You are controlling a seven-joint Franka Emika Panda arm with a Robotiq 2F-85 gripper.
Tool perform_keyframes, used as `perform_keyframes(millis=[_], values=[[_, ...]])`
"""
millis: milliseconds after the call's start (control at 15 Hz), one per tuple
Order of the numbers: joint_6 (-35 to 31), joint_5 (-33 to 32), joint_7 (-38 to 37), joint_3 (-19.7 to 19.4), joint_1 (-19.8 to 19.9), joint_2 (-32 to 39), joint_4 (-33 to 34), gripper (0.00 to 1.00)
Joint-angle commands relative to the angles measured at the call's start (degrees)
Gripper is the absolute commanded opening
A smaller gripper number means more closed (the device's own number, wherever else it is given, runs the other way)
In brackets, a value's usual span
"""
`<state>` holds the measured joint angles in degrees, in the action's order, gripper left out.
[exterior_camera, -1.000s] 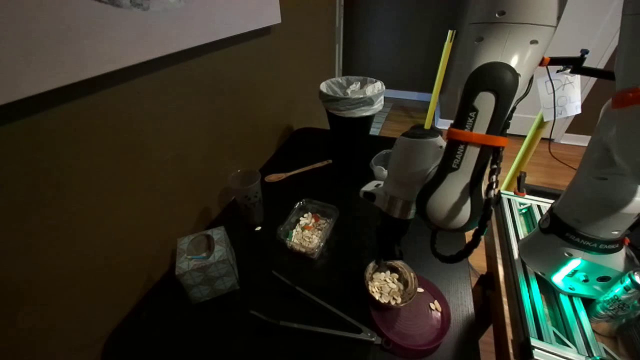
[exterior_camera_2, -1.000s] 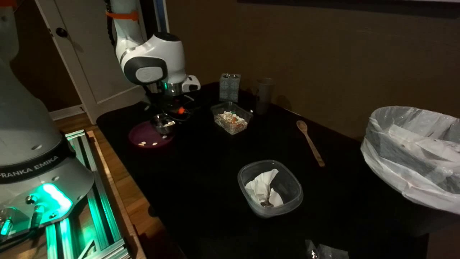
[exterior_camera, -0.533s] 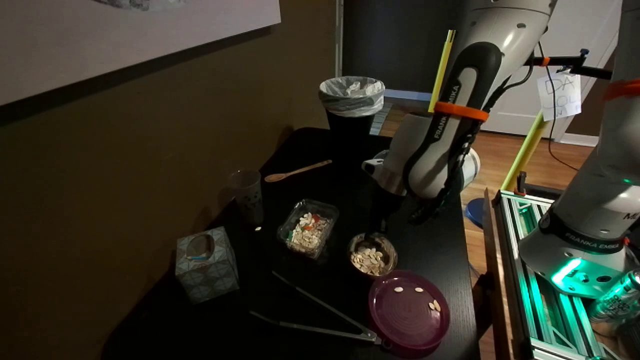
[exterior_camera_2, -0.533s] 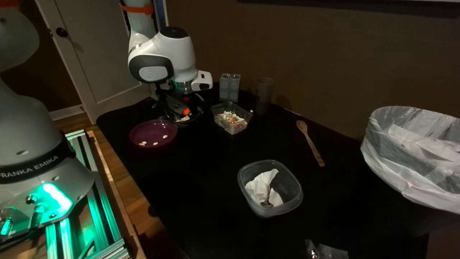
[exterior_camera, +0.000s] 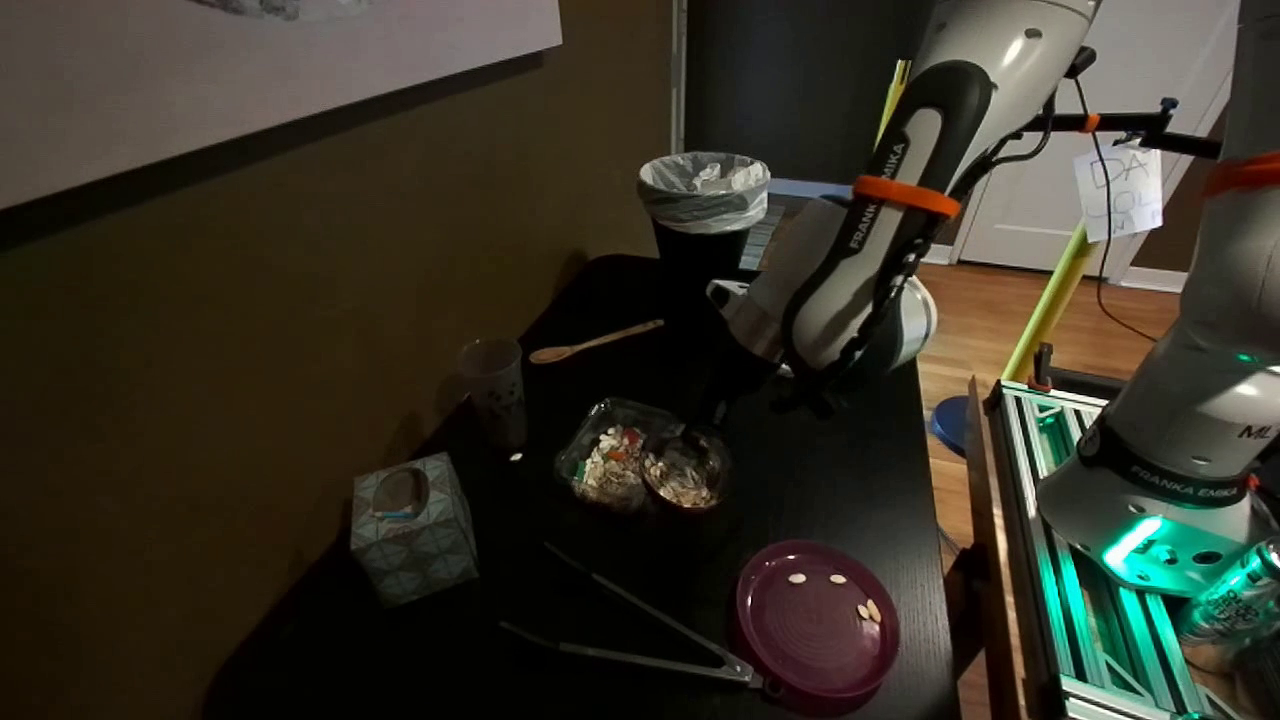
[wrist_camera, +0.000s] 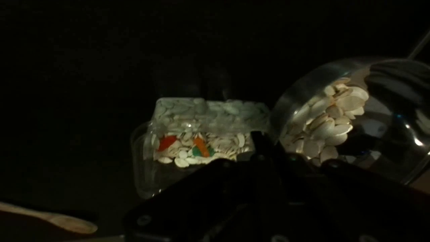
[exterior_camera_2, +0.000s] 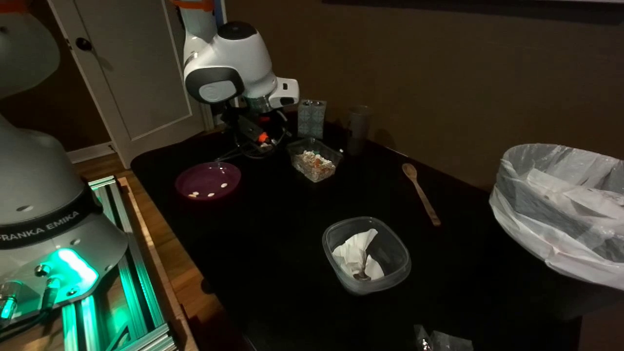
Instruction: Transfer the contents from the silver bowl into the left transparent bowl
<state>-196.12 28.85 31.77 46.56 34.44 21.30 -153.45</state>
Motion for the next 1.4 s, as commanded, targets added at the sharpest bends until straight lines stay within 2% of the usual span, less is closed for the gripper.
perform_keyframes(millis=[0,133,200,267,333,533,733,800,867,1000,1067,1133,1200,1333], values=[[-7.55,0.89,-4.61,3.90,3.49,-1.64,0.26,0.01],[-15.64,1.98,-2.83,0.49,-0.50,-1.41,0.55,0.01],[-18.21,-6.81,-11.34,-9.78,-8.89,-4.37,-0.66,0.01],[-23.24,2.31,0.01,-4.64,-5.88,-0.75,1.14,0.01],[-27.12,2.87,1.31,-7.54,-8.98,0.12,1.53,0.01],[-40.21,4.78,7.80,-10.90,-13.69,4.82,3.41,0.01],[-53.53,3.51,13.46,-15.03,-18.48,11.90,6.91,0.01],[-46.71,3.80,12.32,-23.71,-25.87,5.23,9.20,0.01],[-47.34,3.89,14.04,-26.67,-28.57,7.49,11.51,0.01],[-45.83,4.25,15.75,-35.85,-36.90,8.63,16.81,0.01],[-48.25,4.25,15.83,-39.86,-40.79,11.11,18.54,0.01],[-49.16,5.87,16.51,-42.12,-43.31,12.51,19.86,0.01],[-44.23,2.91,12.14,-42.46,-42.30,7.55,15.57,0.01],[-43.99,3.03,11.74,-44.74,-44.71,8.41,16.62,0.04]])
